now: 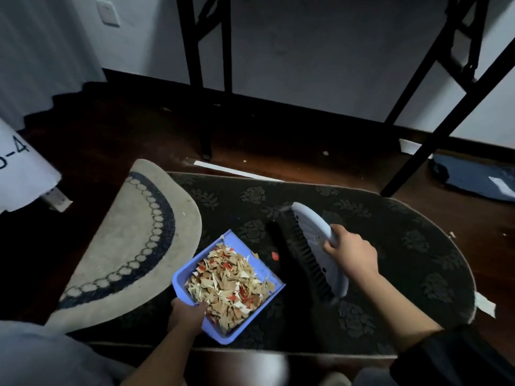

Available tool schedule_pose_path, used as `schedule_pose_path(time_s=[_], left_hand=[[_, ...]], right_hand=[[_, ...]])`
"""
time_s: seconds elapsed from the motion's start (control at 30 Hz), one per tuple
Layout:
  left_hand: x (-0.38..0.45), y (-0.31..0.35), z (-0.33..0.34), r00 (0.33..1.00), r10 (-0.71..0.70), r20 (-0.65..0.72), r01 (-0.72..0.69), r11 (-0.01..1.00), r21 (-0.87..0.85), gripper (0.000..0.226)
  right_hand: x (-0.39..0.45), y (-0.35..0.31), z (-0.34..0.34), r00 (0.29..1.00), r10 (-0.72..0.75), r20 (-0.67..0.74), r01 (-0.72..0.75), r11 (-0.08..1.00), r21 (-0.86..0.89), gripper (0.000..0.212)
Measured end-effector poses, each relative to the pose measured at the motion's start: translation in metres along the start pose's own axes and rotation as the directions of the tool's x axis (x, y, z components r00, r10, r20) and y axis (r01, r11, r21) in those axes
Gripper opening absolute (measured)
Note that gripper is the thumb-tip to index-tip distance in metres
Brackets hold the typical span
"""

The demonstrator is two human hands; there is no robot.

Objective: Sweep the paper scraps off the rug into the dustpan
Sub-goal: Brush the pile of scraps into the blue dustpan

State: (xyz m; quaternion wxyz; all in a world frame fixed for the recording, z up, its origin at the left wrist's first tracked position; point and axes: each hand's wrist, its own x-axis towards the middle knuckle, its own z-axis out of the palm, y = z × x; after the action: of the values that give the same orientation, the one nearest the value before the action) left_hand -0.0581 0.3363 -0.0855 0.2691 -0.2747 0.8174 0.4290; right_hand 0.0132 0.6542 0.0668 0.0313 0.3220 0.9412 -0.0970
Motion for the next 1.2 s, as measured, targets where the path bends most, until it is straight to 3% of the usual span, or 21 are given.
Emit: schedule_pose_path(time_s=[0.33, 0.57, 0.77, 0.97, 1.07, 1.2], left_hand=[[0.01, 0.003, 0.025, 0.998, 0.004, 0.067, -0.016, 0.984, 0.178, 0.075], [0.019, 0.002, 0.026, 0.997, -0.019, 0.081, -0.002, 0.969, 0.246, 0.077], [0.022, -0.001, 0.027, 0.996, -0.005, 0.085, -0.013, 0.976, 0.215, 0.077], [0.02, 0.0, 0.026, 0.996, -0.016, 0.089, -0.003, 0.978, 0.208, 0.075], [0.018, 0.002, 0.026, 0.995, -0.02, 0.096, -0.001, 0.977, 0.214, 0.077], [0.018, 0.002, 0.026, 0.995, -0.024, 0.101, -0.001, 0.971, 0.238, 0.076]], right_hand=[[0.024, 0.015, 0.066, 0.984, -0.033, 0.174, 0.065, 0.982, -0.18, 0.03], [0.006, -0.007, 0.09, 0.94, -0.182, 0.29, 0.228, 0.965, -0.131, 0.033], [-0.002, -0.013, 0.075, 0.944, -0.269, 0.192, 0.297, 0.946, -0.132, 0.037], [0.008, 0.008, 0.056, 0.975, -0.192, 0.109, 0.21, 0.959, -0.191, 0.034], [0.012, 0.017, 0.062, 0.983, -0.145, 0.115, 0.166, 0.964, -0.207, 0.029], [0.008, 0.017, 0.08, 0.966, -0.173, 0.193, 0.219, 0.943, -0.251, 0.029]])
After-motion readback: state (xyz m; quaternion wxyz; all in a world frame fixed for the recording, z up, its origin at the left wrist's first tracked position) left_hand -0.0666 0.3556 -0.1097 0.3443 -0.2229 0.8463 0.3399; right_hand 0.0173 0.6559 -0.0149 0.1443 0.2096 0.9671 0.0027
